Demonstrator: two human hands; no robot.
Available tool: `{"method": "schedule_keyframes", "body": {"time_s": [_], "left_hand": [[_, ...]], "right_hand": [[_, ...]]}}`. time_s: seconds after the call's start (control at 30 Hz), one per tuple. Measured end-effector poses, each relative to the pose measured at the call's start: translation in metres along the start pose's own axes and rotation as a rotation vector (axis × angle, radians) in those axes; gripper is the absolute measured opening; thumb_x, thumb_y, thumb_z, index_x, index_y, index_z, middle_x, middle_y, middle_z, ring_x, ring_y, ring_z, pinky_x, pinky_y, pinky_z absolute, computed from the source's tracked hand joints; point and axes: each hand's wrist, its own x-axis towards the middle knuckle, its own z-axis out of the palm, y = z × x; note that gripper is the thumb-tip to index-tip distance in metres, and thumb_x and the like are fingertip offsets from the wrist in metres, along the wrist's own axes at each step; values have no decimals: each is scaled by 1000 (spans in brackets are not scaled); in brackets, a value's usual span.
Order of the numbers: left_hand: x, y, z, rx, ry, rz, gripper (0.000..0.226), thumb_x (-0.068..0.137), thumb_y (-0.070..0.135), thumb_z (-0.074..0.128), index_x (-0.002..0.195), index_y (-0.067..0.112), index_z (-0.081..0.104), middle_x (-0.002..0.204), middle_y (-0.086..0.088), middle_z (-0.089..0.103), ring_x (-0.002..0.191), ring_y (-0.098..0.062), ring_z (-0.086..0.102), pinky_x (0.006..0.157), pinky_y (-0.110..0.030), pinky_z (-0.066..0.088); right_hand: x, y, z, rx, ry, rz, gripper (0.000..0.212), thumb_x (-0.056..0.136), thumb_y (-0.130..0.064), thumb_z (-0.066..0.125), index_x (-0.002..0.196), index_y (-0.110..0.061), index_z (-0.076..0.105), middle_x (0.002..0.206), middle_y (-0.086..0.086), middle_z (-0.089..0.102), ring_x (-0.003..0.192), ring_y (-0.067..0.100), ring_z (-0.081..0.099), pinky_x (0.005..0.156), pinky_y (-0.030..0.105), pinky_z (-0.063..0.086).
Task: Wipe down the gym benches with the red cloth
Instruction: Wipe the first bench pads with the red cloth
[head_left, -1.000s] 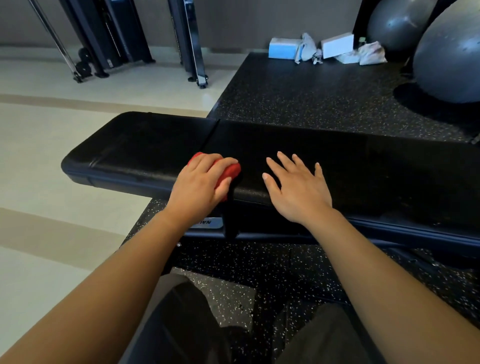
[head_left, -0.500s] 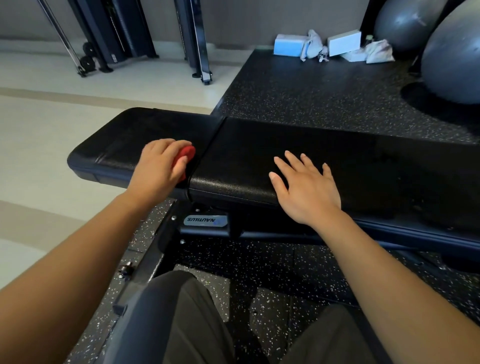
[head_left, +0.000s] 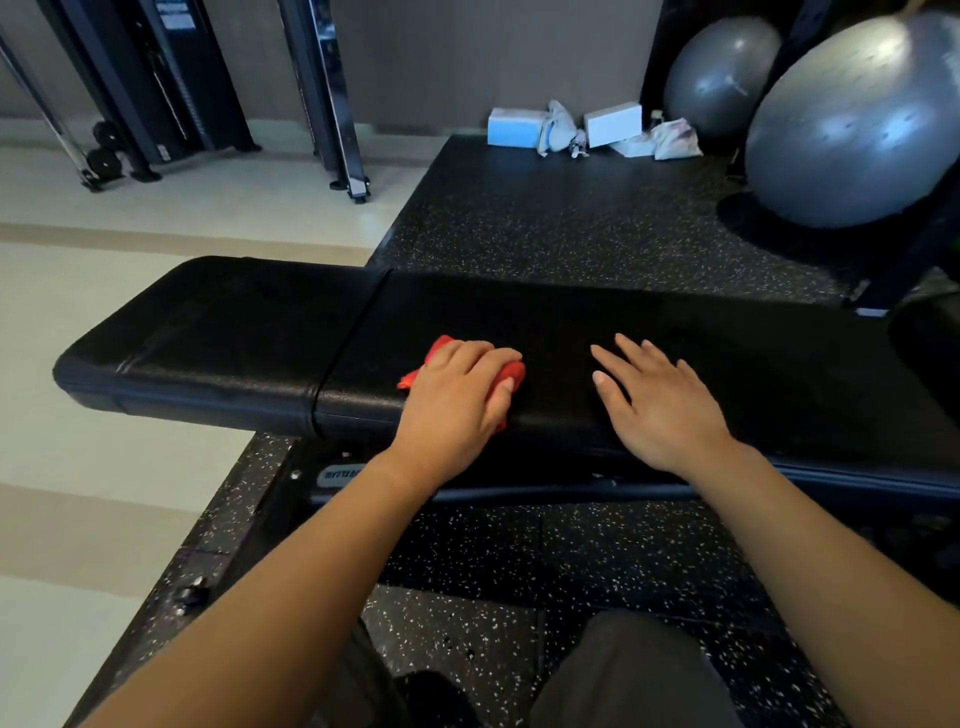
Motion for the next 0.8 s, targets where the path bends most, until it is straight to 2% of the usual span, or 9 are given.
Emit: {"method": "schedule_keyframes", "body": {"time_s": [0.17, 0.27, 0.4, 0.57, 0.7, 0.8], "left_hand": [[28, 62, 34, -18, -71, 49, 54, 91, 45, 21, 128, 23, 54, 124, -1, 56, 119, -24, 46, 101, -42, 38], [47, 83, 47, 2, -130, 76, 49, 94, 43, 25, 133, 26, 48, 130, 1, 51, 124, -23, 40, 105, -39, 31], [64, 75, 53, -10, -188, 135, 42, 98, 39, 35, 137, 28, 43, 133, 1, 47, 125, -21, 37, 108, -36, 29], [51, 64, 47, -36, -188, 215, 59, 88, 51, 18, 137, 29, 42, 131, 1, 48, 125, -20, 38, 106, -38, 33], [56, 61, 46, -36, -201, 217, 50, 93, 47, 28, 138, 30, 42, 132, 2, 46, 125, -20, 37, 103, -36, 33], [55, 62, 43, -44, -187, 252, 57, 89, 50, 19, 135, 29, 45, 128, 2, 49, 122, -21, 42, 100, -37, 36]], "right_hand": [[-17, 46, -10, 19, 22, 130, 51, 100, -47, 18, 149, -34, 22, 159, -5, 12, 147, 17, 5, 118, 41, 6], [-24, 65, -12, 47, 63, 194, 51, 101, -45, 19, 149, -30, 25, 159, -3, 14, 147, 18, 6, 117, 38, 6], [-26, 67, -7, 29, 90, 208, 54, 100, -47, 16, 150, -29, 24, 159, -4, 14, 147, 16, 6, 118, 36, 6], [-31, 60, -4, 14, 112, 260, 53, 100, -47, 16, 150, -30, 23, 159, -7, 13, 147, 14, 7, 117, 36, 6], [-34, 53, -6, 14, 84, 287, 51, 101, -44, 16, 150, -31, 21, 159, -9, 11, 147, 13, 4, 117, 35, 4], [-34, 54, -7, 1, 79, 298, 50, 101, -44, 16, 150, -32, 21, 159, -11, 11, 147, 12, 4, 118, 35, 4]]}}
